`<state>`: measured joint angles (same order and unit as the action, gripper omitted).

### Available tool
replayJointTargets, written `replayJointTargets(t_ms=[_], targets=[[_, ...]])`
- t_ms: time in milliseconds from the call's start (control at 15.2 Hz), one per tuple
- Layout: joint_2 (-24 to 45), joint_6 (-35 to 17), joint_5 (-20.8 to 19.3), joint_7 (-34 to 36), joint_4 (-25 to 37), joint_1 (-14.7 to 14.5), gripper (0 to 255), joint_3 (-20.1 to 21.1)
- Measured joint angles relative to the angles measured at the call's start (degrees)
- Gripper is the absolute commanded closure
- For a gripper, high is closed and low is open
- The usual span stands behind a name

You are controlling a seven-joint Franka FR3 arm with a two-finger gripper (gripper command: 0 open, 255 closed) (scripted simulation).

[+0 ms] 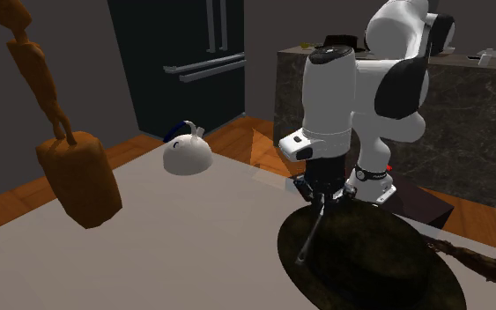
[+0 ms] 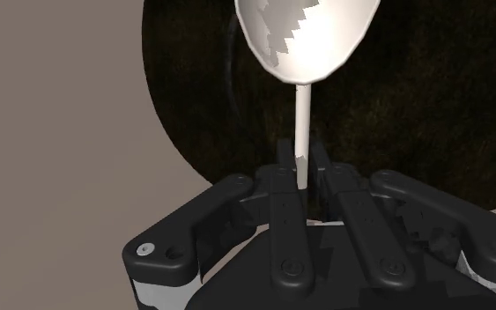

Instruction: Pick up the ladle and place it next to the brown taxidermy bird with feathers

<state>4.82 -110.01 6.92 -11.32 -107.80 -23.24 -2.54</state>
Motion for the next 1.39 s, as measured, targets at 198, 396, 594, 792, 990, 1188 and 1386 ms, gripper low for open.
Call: replayJointTargets(t_ms=[198, 396, 594, 792, 990, 1188, 1386], targets=[[-0.08, -0.49, 0.06, 3.95, -0.16, -2.17, 255, 1.85], [-0.16, -1.11, 0.07, 7.59, -0.43, -4.16, 255, 3.54], [0.89, -1.25, -0.03, 11.77, 0.95, -6.41, 255, 5.44], [2.21, -1.65, -0.26, 15.61, 2.31, -8.54, 255, 7.12], [4.34, -1.33, -0.70, 19.79, 5.21, -10.86, 255, 8.82], [6.42, -1.51, -1.27, 23.58, 7.52, -13.06, 255, 10.27], [9.55, -0.63, -2.10, 27.50, 11.90, -15.41, 255, 11.56]])
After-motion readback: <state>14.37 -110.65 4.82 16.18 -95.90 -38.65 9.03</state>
